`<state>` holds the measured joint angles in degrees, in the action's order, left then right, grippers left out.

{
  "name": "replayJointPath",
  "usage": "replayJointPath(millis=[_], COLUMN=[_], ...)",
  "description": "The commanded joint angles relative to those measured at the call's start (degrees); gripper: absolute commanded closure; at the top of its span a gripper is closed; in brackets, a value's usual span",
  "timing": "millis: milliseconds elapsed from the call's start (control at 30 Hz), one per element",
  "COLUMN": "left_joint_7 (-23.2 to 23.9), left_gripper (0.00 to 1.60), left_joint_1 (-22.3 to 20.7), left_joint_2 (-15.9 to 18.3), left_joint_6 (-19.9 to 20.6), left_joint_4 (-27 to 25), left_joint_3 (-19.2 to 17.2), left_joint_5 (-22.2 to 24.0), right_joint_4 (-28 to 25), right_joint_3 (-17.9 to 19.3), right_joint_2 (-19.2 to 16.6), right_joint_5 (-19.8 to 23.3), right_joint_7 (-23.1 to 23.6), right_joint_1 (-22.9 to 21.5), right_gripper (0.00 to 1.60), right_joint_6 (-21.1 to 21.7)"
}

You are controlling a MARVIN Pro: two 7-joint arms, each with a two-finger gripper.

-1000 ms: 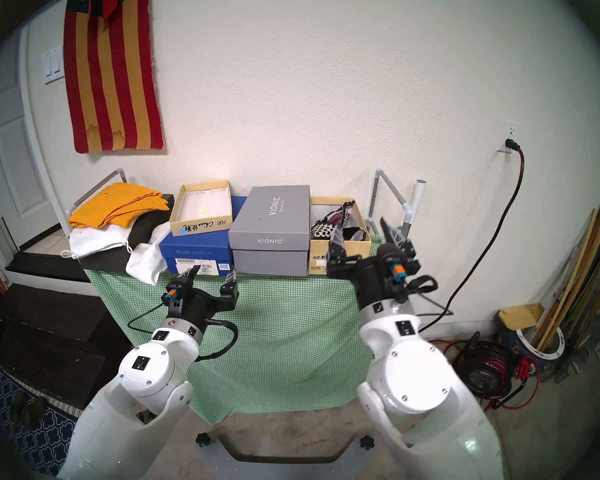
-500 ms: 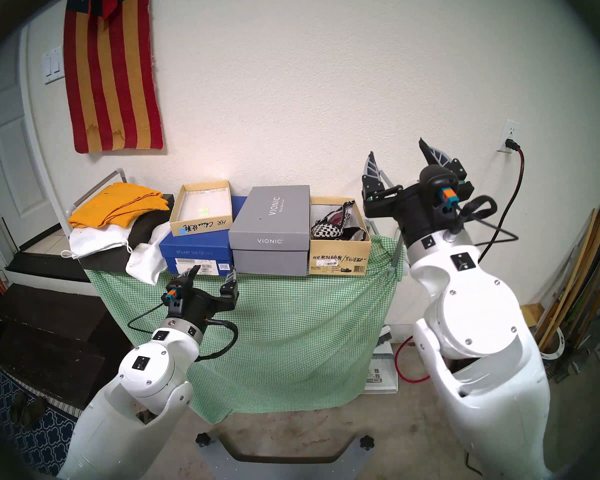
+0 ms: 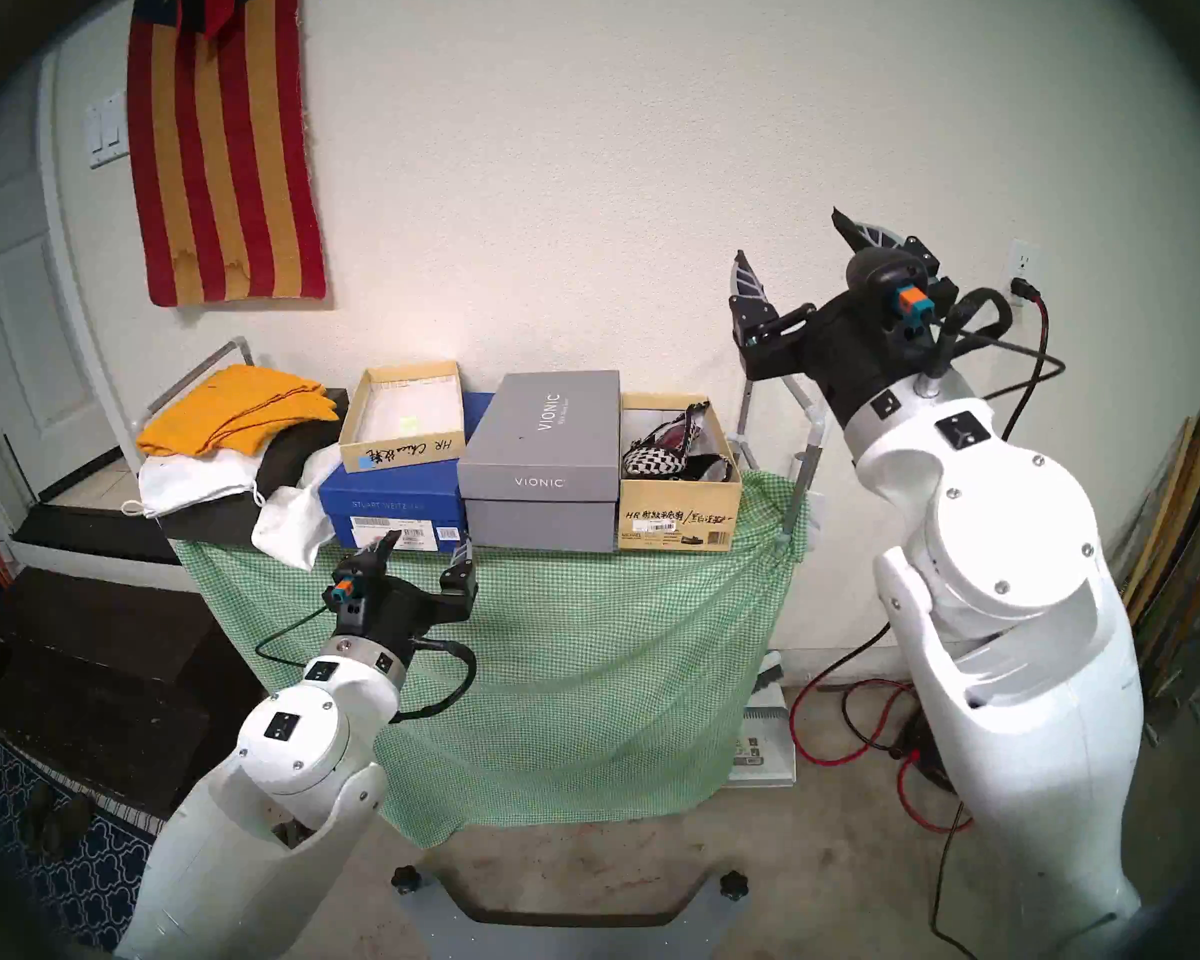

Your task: Take shoe out of the box

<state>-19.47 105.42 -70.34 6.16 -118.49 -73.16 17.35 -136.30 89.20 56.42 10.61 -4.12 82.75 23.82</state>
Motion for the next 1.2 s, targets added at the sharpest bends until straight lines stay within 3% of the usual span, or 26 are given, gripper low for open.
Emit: replayJointPath(millis=[0,233,267,300,333,633,1167], left_joint_7=[0.0,0.0,0.0,0.0,0.0,0.0,0.0], left_gripper=[0.0,0.0,0.0,0.0,0.0,0.0,0.0], left_joint_1=[0.0,0.0,0.0,0.0,0.0,0.0,0.0], left_joint_2=[0.0,0.0,0.0,0.0,0.0,0.0,0.0], left_joint_6=[0.0,0.0,0.0,0.0,0.0,0.0,0.0], left_joint_4=[0.0,0.0,0.0,0.0,0.0,0.0,0.0], left_joint_3=[0.0,0.0,0.0,0.0,0.0,0.0,0.0], left_joint_5=[0.0,0.0,0.0,0.0,0.0,0.0,0.0], right_joint_4=[1.4,4.3,4.1,5.2,4.9,8.5,19.3], right_joint_3=[-0.1,-0.7,-0.4,-1.1,-0.7,-2.7,-8.5], right_joint_2=[-1.5,-2.5,-2.5,-2.6,-2.6,-2.6,0.8], right_joint_5=[1.7,4.0,4.2,4.6,4.8,6.7,9.8], right_joint_7=[2.9,7.0,7.2,8.0,8.2,11.6,15.1], right_joint_1=[-6.4,-11.8,-10.9,-13.6,-12.5,-18.4,-29.5], right_gripper=[0.0,0.0,0.0,0.0,0.0,0.0,0.0], right_joint_6=[1.8,4.5,4.4,5.2,5.2,8.1,17.9])
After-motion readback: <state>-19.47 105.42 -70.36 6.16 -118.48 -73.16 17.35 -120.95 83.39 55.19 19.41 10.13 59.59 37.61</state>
